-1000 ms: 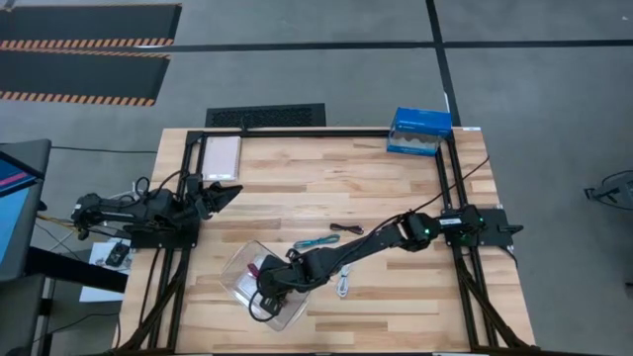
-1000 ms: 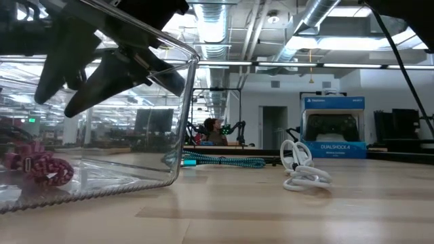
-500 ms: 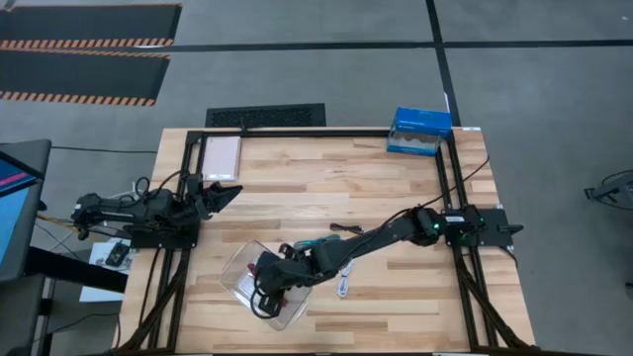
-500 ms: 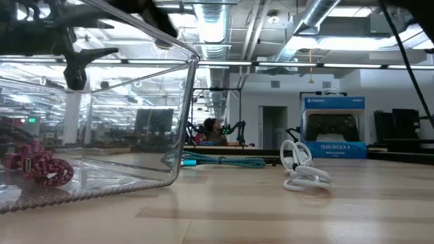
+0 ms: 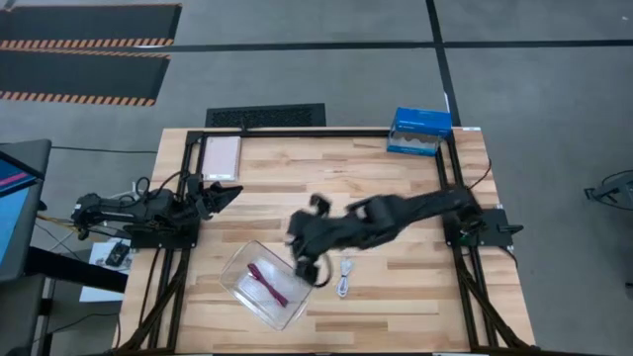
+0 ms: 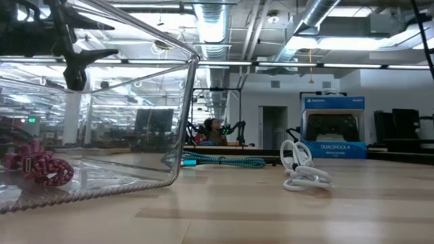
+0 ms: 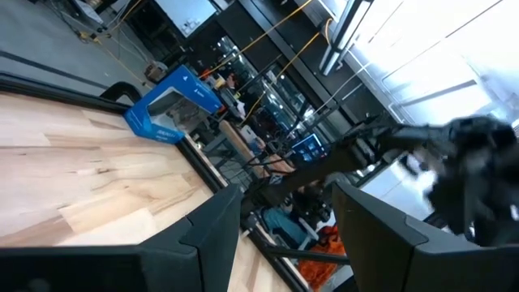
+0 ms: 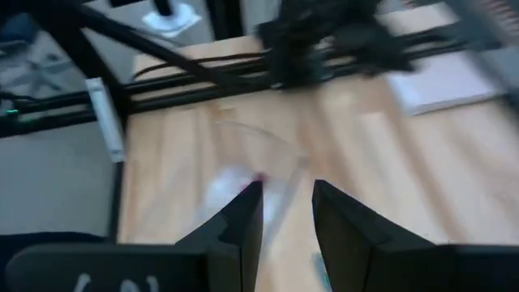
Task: Pick and place USB-C Cables
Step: Put the black charger cable into the transparent bin
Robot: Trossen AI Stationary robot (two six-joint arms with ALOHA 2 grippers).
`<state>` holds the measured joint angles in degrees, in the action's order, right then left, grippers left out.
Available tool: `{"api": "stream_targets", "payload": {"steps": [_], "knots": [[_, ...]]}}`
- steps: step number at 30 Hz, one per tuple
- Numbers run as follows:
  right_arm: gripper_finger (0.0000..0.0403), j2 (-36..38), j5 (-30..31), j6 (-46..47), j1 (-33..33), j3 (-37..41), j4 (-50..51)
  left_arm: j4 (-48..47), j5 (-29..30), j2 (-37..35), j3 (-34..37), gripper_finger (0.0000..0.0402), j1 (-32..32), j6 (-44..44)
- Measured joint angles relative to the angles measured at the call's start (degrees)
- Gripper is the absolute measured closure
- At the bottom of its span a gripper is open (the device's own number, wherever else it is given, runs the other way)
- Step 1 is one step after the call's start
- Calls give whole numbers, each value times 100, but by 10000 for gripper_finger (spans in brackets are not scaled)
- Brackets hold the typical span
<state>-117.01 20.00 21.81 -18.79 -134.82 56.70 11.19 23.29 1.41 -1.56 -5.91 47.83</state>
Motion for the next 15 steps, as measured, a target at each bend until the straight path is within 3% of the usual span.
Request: {"api": "stream_targets", "payload": {"steps": [6, 12, 15], "knots": [[271, 936, 860, 271, -30, 0, 1477, -32, -38, 0, 0, 216, 0, 0], [271, 1647, 1724, 1261, -109, 0, 3294, -32, -40, 0, 0, 216, 0, 0], [271, 2033, 1914, 1511, -141, 298, 3253, -33, -44, 0, 0, 216, 0, 0]]}}
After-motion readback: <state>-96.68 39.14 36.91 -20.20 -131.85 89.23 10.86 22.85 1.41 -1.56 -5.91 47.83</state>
